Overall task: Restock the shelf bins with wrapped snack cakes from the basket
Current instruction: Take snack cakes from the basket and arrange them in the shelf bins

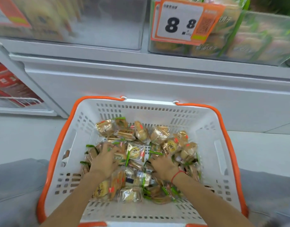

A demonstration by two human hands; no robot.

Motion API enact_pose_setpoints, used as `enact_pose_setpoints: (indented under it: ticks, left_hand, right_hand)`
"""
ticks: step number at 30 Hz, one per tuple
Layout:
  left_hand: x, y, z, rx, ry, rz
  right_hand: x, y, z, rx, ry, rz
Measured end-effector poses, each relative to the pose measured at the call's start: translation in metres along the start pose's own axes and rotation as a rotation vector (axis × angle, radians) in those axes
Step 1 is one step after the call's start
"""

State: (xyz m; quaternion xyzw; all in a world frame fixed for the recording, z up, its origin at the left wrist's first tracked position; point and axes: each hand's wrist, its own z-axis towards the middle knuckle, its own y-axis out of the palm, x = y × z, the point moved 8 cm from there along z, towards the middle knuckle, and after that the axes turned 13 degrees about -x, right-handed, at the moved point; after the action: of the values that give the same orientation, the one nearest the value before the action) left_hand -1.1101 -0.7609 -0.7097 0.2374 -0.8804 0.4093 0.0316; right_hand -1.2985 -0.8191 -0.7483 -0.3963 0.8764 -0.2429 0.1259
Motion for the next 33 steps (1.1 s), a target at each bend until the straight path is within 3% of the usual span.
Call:
enact_pose_setpoints:
  ticks: [5, 12, 18, 22, 25, 29, 33]
  left_hand:
    - [-0.002, 0.001, 0.001, -0.013, 0.029, -0.088]
    - [0.016, -0.027, 0.004, -0.131, 0.027, -0.047]
    - [0.091, -0.095, -0.024, -0.116, 0.319, -0.536]
    - [0.135, -0.130, -0.050, -0.104, 0.453, -0.679]
    - [0.156, -0.158, -0.070, 0.022, 0.556, -0.804]
    - [0.172, -0.191, -0.100, 0.200, 0.685, -1.001]
    - [0.186, -0.225, -0.128, 0.415, 0.761, -0.943]
  right_hand:
    - [0.003, -0.001, 0.001, 0.110, 0.017, 0.205]
    - [0.015, -0.046, -0.035, -0.017, -0.193, 0.552]
    - [0.044, -0.130, -0.107, -0.020, -0.273, 0.708]
    - [0.060, -0.170, -0.156, 0.062, -0.364, 0.756]
    - [0.069, -0.194, -0.197, 0.187, -0.404, 0.823]
    - [0.086, -0.223, -0.245, 0.541, -0.419, 0.818]
    - [0.101, -0.243, -0.298, 0.865, -0.422, 0.764]
